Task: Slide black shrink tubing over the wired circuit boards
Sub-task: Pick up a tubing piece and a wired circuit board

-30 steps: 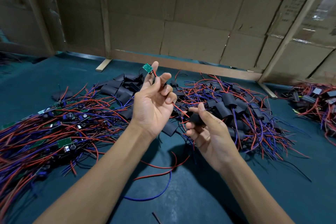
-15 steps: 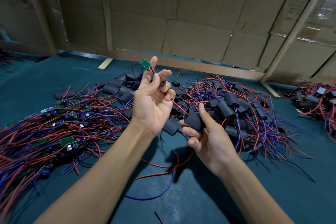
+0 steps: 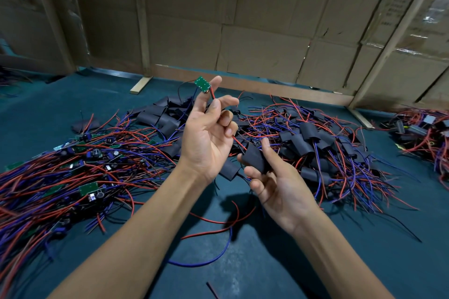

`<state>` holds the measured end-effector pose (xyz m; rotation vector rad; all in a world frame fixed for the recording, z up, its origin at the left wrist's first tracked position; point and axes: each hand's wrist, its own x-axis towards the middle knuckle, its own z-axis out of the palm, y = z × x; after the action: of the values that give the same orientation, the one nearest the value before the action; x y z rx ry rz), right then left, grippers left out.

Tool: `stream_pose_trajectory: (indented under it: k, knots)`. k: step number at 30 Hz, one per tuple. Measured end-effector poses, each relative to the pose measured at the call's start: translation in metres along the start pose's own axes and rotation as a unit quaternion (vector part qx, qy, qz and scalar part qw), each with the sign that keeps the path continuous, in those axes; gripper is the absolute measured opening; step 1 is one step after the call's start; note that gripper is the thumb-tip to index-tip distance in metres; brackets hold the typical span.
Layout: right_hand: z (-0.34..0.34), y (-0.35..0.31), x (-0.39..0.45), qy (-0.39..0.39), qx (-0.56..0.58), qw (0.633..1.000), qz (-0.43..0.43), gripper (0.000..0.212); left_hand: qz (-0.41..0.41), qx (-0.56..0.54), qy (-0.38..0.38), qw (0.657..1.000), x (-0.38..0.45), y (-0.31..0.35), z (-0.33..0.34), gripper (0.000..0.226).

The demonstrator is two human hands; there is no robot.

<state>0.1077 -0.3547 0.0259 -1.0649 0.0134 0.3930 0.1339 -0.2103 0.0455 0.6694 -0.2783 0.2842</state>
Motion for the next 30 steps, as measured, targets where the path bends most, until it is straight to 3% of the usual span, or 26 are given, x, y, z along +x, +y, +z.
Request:
stream_pose_trajectory:
  k: [6, 10, 18, 22, 27, 30]
  knots:
    - [0.002, 0.001, -0.001, -0.001, 0.036, 0.999, 0.008, 0.024, -0.013, 0.008, 0.004, 1.000, -0.003, -0.004, 0.003, 0.024]
    - [-0.001, -0.001, 0.000, -0.023, 0.062, 0.998, 0.001, 0.027, -0.045, 0.131, -0.024, 0.990, -0.006, -0.013, 0.006, 0.021]
    - [-0.012, -0.006, 0.005, -0.021, 0.030, 0.999, -0.039, 0.014, -0.152, 0.202, -0.037, 0.967, -0.007, -0.020, 0.000, 0.020]
    - [-0.019, -0.008, 0.009, -0.009, 0.010, 0.998, -0.062, 0.012, -0.223, 0.187, 0.043, 0.956, 0.002, -0.015, -0.003, 0.051]
    - [-0.028, -0.009, 0.011, -0.016, -0.101, 0.993, -0.059, 0.021, -0.176, 0.167, 0.059, 0.968, 0.003, -0.015, -0.012, 0.015]
    - [-0.030, -0.008, 0.012, -0.038, -0.149, 0.986, -0.056, 0.027, -0.188, 0.156, 0.041, 0.969, 0.002, -0.014, -0.012, 0.022]
